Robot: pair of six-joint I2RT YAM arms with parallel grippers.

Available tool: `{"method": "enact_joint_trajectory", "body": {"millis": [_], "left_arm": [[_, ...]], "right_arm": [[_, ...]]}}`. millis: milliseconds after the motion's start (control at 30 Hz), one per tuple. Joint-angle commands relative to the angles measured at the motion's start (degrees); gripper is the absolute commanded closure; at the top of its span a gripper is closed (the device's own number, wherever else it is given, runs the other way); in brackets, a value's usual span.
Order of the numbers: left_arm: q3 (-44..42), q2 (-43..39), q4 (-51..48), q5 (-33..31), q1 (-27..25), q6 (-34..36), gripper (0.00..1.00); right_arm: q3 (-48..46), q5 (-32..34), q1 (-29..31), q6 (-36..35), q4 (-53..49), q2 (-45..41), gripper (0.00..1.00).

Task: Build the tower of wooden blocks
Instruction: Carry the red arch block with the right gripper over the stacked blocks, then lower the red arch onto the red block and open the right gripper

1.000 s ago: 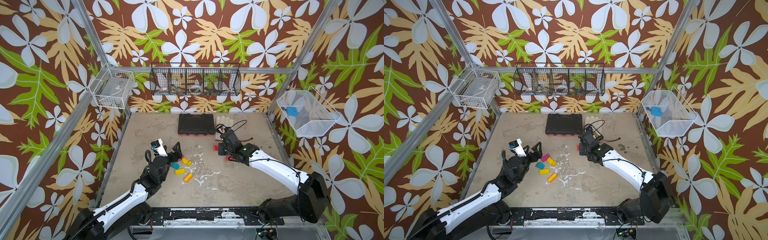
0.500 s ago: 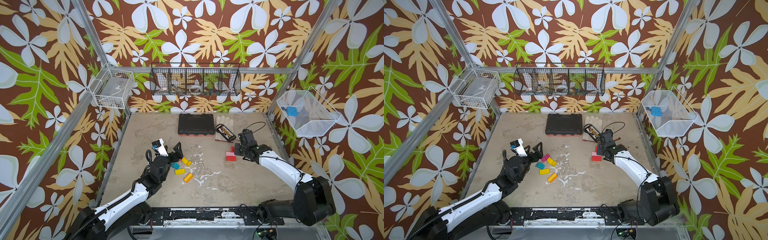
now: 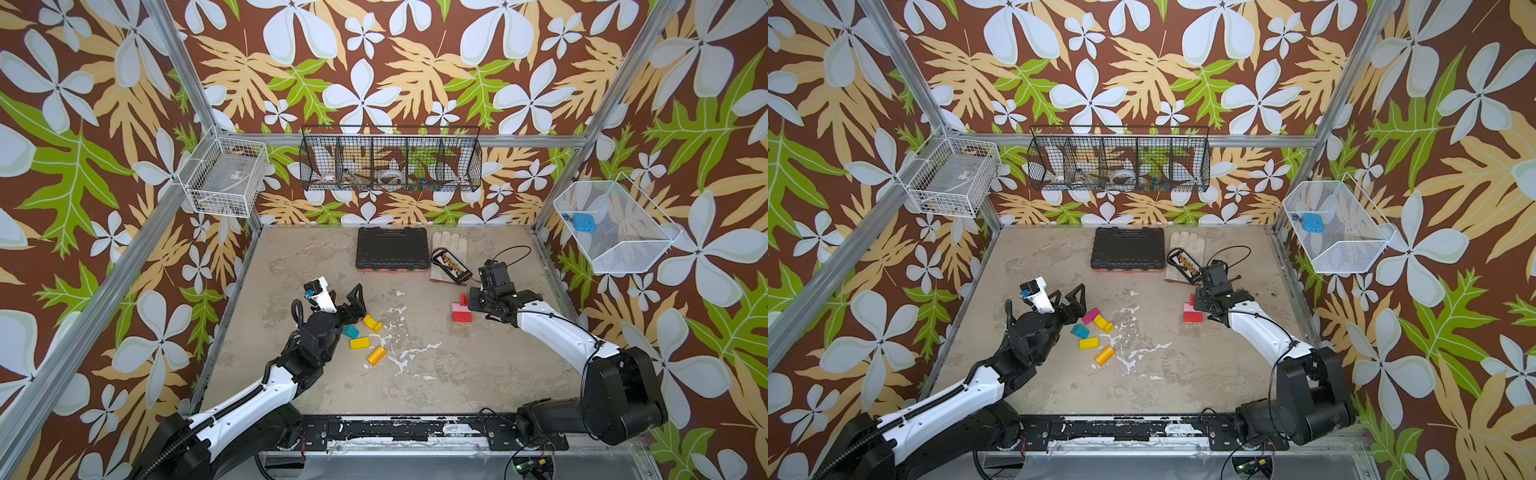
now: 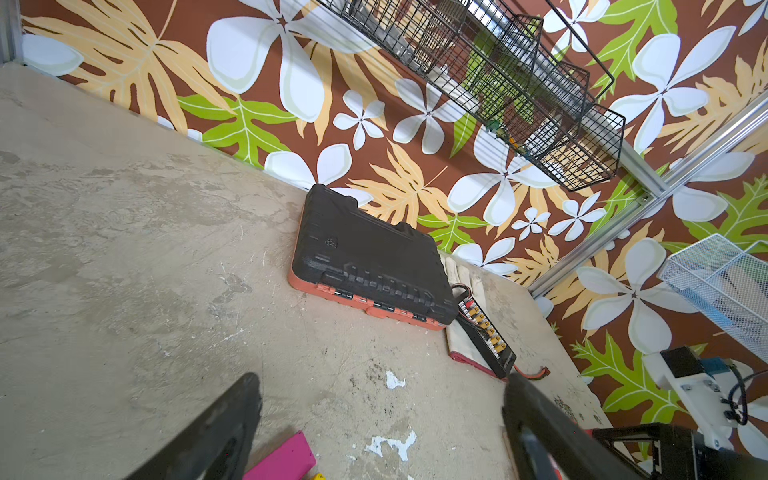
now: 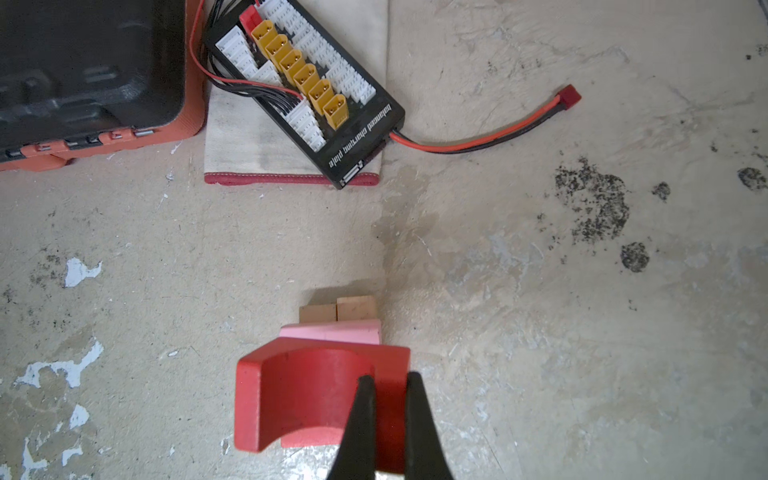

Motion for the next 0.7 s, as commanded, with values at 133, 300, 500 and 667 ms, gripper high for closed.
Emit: {"method": "enact_joint_trajectory", "body": {"millis": [133, 300, 500, 667], "left_arm": [[0.17, 0.32, 1.87, 0.41, 0.1, 0.53, 0.08], [0.34, 0.29, 1.81, 0.59, 0.13, 0.58, 0.08], [0.35, 0.48, 1.8, 0.67, 0.1, 0.63, 0.08], [0.38, 0.5, 1.77, 0.76, 0.08, 0.72, 0.08]], "right_arm": [[0.21, -2.51, 0.08, -0.03, 2.74, 2.52, 1.0], [0.22, -3.35, 0.02, 0.16, 3.01, 3.62, 1.0], [0.01, -3.48, 0.04, 0.37, 3.42, 4.95, 1.0], [0.56, -3.22, 0.07, 0.37, 3.07, 5.96, 1.0]]}}
